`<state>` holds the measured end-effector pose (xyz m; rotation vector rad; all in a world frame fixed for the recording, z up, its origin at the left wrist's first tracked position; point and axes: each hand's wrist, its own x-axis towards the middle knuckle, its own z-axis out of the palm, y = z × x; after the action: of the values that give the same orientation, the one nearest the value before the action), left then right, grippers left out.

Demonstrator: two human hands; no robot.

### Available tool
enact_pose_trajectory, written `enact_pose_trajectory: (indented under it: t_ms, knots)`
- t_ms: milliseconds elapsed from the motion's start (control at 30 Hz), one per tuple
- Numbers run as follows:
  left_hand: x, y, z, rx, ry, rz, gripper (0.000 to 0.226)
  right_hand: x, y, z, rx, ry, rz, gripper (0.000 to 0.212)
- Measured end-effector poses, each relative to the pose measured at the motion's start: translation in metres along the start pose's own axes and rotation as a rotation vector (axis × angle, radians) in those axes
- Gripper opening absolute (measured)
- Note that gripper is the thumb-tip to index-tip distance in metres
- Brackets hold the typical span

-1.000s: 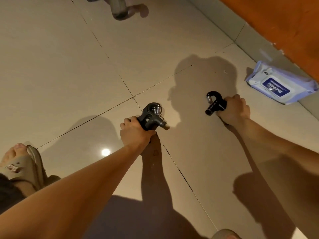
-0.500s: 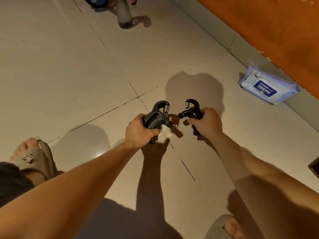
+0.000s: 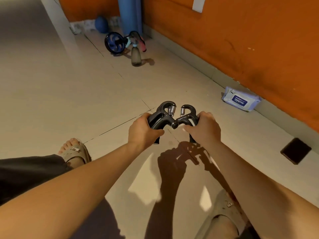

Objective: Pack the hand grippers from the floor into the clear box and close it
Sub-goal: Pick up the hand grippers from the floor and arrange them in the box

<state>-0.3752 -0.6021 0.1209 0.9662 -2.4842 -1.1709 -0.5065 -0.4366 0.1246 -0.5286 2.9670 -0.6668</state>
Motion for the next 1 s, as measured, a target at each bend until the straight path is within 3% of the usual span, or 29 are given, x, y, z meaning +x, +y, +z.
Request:
enact_pose_trajectory:
  t_ms: [400,533,767,1000]
  knots:
    - [-0.178,0.043,-0.127,0.117,-0.026,0.261,0.051,-0.199,-0.042,-0.126,-0.043,0.108,-0.132,0.043]
    - [-0.239,0.056,-0.152,0.153,-0.118,0.289,0.052,-0.270,-0.035,-0.159,-0.075,0.109,-0.130,0.044]
    - [-0.341,0.072,-0.172,0.206,-0.286,0.392,0.047,-0.403,-0.011,-0.217,-0.168,0.054,0.015,0.046]
    - [-0.447,0.094,-0.141,0.225,-0.493,0.562,0.043,-0.552,0.042,-0.272,-0.197,-0.006,0.273,0.045]
